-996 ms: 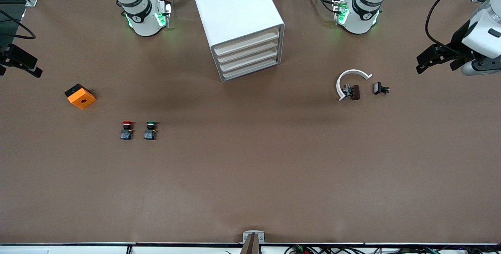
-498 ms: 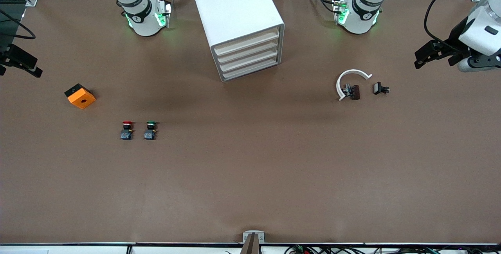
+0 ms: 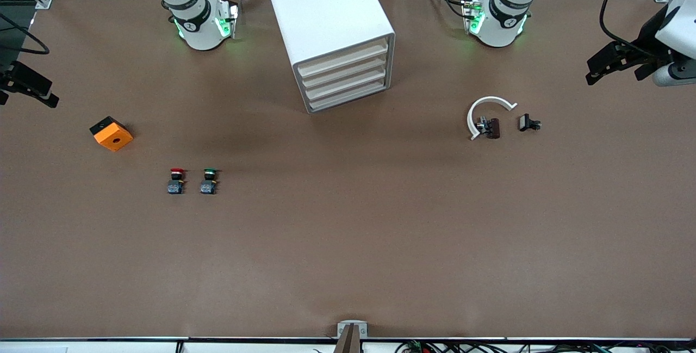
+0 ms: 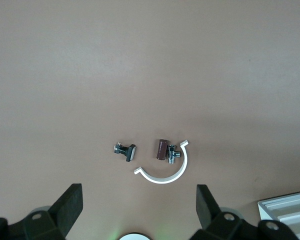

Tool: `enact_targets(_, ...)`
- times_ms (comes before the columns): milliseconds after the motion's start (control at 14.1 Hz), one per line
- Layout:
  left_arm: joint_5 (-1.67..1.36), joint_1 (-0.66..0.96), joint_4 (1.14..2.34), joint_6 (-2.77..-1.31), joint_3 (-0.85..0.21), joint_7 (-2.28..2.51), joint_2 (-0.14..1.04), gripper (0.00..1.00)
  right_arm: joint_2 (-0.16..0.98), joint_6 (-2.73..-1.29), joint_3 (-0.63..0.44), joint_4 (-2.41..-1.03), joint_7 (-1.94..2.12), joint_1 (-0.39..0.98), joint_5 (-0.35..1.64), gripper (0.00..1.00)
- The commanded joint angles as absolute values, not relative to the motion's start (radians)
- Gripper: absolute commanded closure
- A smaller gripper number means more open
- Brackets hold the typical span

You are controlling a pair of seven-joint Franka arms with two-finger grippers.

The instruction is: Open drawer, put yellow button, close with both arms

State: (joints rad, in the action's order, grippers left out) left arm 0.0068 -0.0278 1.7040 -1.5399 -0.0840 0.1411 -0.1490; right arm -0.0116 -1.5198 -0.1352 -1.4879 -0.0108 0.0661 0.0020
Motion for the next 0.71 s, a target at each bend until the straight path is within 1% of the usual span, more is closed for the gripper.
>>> enact_targets(0, 0.026, -0.026, 1.671, -1.514, -0.08, 0.129, -0.129, 0.0, -0.015, -1.514, -0.124, -1.482, -0.002, 0.055, -0.009, 0.0)
enact_targets(640, 0.04, -0.025, 1.647, -1.514, -0.08, 0.138, -0.103, 0.0, -0.015, -1.514, -0.124, -1.482, -0.002, 0.057, -0.009, 0.0)
